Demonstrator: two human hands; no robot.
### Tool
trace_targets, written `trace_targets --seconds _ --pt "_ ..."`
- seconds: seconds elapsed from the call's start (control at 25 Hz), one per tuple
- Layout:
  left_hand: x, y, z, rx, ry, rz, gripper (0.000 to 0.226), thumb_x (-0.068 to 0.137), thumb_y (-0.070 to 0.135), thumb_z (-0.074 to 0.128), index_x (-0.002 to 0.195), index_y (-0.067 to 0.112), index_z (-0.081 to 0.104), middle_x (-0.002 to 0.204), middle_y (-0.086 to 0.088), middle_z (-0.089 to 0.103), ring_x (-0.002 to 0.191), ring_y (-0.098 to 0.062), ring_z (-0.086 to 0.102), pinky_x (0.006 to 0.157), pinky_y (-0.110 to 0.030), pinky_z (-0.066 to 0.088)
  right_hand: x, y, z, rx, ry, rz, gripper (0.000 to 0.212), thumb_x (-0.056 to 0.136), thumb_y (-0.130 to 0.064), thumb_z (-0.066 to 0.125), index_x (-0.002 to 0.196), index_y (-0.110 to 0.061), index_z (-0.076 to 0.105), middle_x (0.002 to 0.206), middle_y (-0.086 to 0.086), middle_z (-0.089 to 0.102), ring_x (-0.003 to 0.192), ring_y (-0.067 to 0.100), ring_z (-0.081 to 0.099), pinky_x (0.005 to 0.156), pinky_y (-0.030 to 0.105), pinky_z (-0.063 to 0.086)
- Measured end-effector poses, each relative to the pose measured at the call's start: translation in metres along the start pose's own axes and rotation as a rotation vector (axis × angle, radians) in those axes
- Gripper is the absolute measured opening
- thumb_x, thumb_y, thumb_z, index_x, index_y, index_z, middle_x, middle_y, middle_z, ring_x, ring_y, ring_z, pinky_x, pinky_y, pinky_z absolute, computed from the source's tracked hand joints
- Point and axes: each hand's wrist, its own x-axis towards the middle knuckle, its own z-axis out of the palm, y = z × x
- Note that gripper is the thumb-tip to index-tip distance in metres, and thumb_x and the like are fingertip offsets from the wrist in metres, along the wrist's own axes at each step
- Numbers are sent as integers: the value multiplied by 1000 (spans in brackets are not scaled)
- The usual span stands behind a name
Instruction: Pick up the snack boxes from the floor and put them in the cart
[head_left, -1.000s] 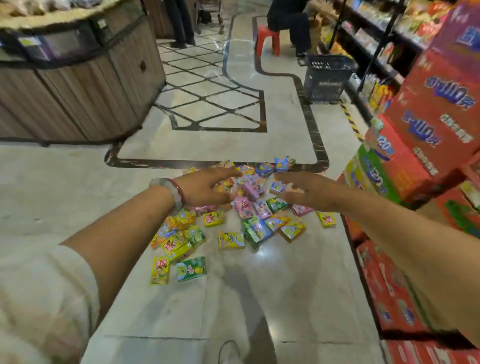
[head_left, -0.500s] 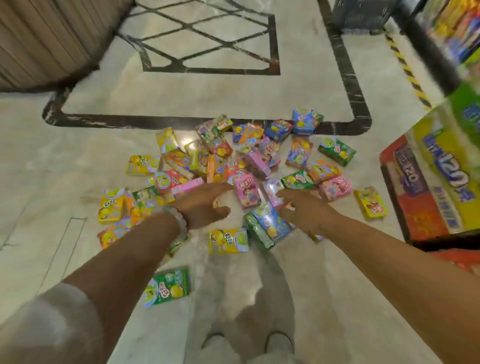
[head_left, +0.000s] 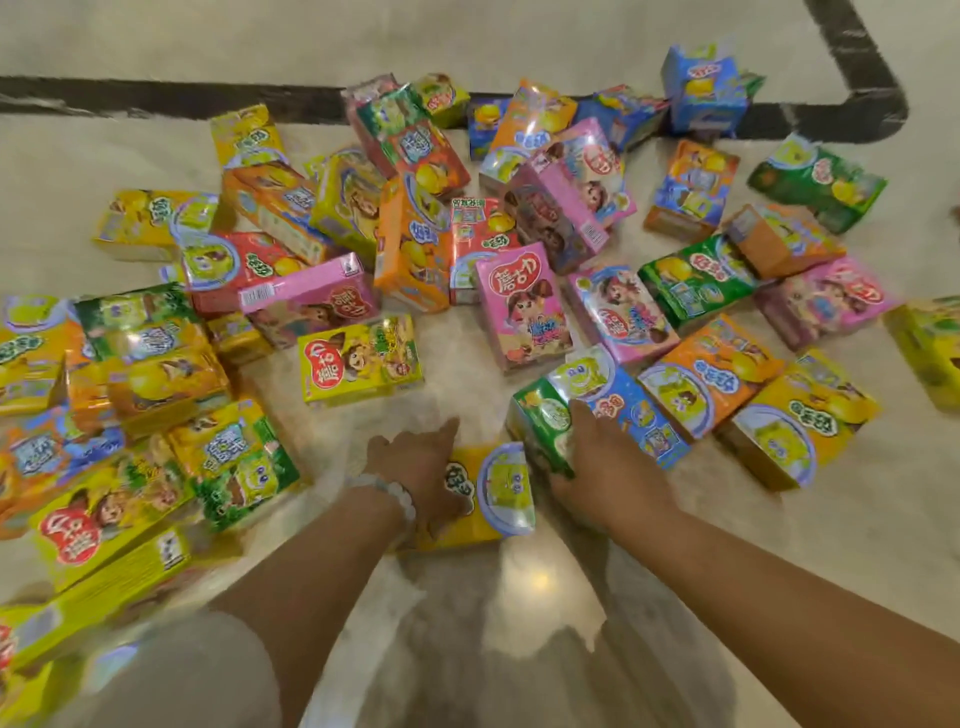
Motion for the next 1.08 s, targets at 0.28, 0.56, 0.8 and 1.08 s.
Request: trace_targets --seconds 0.28,0.56,0.8,1.08 --pt "1 -18 11 -151 -91 -33 68 62 65 71 115 25 51 116 0 59 109 -23 53 90 -35 42 12 -1 -2 168 -1 8 71 82 -44 63 139 -20 26 129 9 47 118 30 49 90 38 46" --pt "-26 -36 -38 -1129 238 -333 50 76 30 75 108 9 43 91 0 61 65 -6 56 50 -19 40 18 -10 -30 688 -3 17 59 80 -21 69 130 -18 38 109 1 61 94 19 58 79 28 47" --pt "-91 -35 -175 -1675 310 -135 32 73 18 71 104 10 67 101 -15 72 79 -26 71 72 -44 58 -5 -38 -154 1541 -170 89 59 71 -15 60 129 -9 49 99 13 69 75 28 69 70 43 57" --pt "-282 1 -462 -1730 384 83 25 77 12 65 101 6 67 87 -15 73 71 -28 71 64 -43 59 -146 -108 -447 1588 99 -56 37 91 -26 59 126 -26 45 109 8 67 81 25 70 70 43 59"
